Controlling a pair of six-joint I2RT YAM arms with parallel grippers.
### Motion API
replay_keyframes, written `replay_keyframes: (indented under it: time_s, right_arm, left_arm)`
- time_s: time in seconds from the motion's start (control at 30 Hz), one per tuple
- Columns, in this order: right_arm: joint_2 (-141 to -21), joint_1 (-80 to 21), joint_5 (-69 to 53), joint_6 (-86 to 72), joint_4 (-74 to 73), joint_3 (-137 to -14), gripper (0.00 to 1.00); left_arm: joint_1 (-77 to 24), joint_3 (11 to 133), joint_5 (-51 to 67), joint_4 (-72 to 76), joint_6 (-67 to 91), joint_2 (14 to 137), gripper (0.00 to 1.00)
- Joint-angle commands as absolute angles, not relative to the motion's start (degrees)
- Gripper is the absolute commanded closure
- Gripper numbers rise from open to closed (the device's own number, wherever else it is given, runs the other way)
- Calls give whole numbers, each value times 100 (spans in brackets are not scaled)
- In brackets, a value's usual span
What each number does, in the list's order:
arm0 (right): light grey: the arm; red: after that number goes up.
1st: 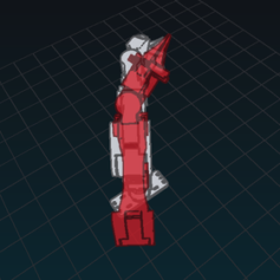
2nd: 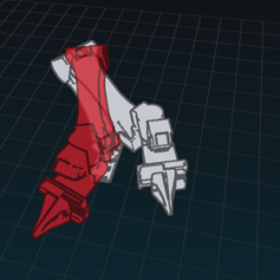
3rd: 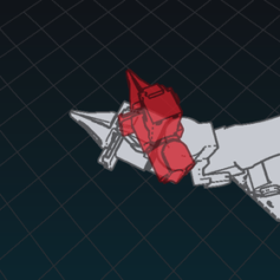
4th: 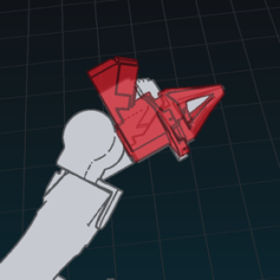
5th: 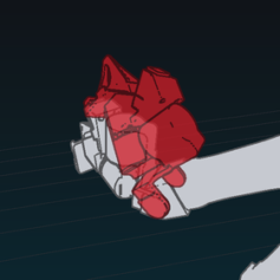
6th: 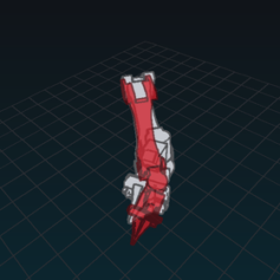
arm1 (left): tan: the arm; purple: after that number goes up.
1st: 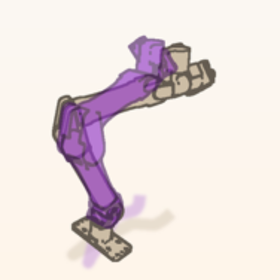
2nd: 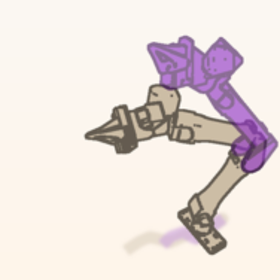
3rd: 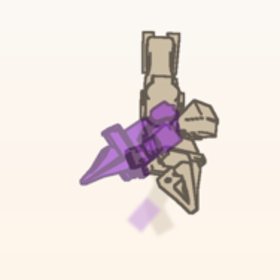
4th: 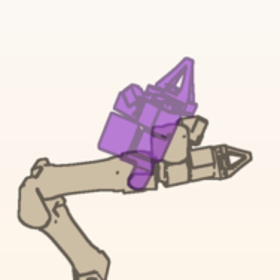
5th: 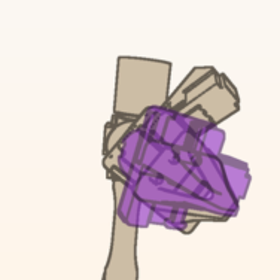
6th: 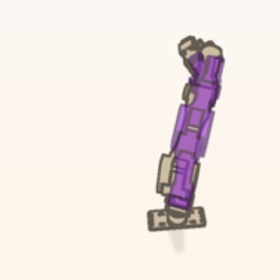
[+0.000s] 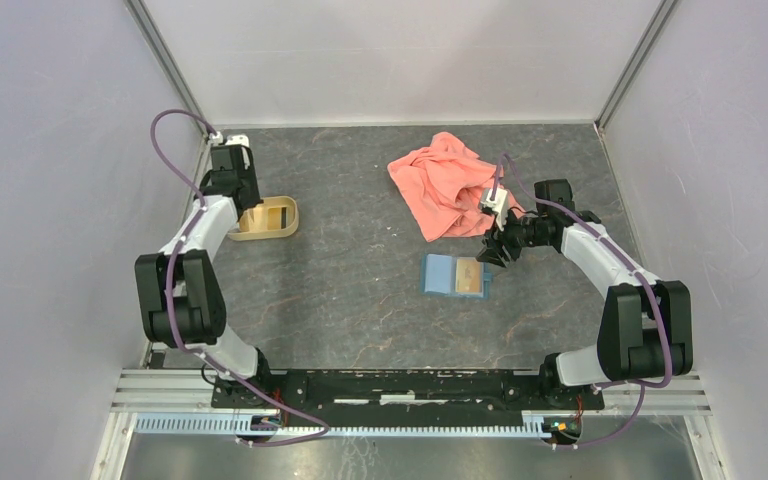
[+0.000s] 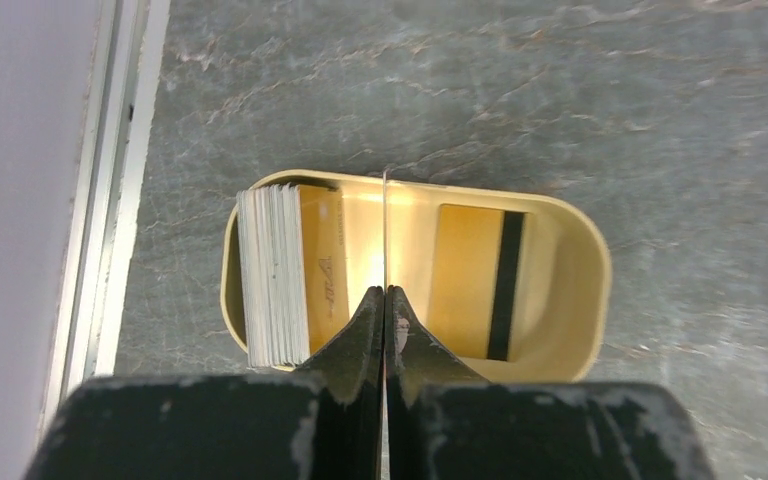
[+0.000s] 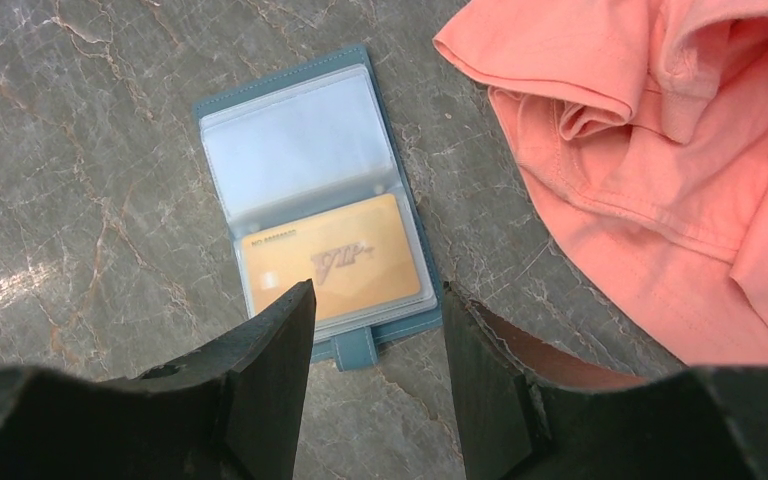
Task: Put the credit cards into the card holder
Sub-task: Pick up the credit card from the storage box.
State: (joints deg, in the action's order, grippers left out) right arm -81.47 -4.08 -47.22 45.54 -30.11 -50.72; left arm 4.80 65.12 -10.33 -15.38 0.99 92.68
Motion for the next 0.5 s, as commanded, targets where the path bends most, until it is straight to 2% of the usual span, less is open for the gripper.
replay_keyframes:
  time_s: [0.0, 0.07, 0.17, 0.27, 0.37, 0.47]
  right_arm:
    - [-8066, -400, -4685, 4632, -3019, -5168, 44]
    - [-8036, -399, -4685, 4632, -3009, -5168, 44]
    - [-7974, -387, -4676, 4619, -2986, -5159, 44]
    - [-7921, -375, -4698, 4573, -2946, -5125, 44]
    - [-7935, -332, -4825, 4553, -2953, -5115, 44]
    - [-7973, -253, -5043, 4572, -3049, -5102, 45]
  left_arm:
    - [501, 6547, -222, -1459, 468, 8582, 98]
    - [509, 6421, 615, -1239, 811, 8310, 98]
    - [503, 6074, 2523, -665, 1710, 8030, 98]
    - [292, 5479, 3840, 474, 2983, 7862, 98]
    - [-539, 4916, 4344, 1671, 3742, 7675, 98]
    - [-1582, 4596, 4276, 2476, 4099, 7614, 98]
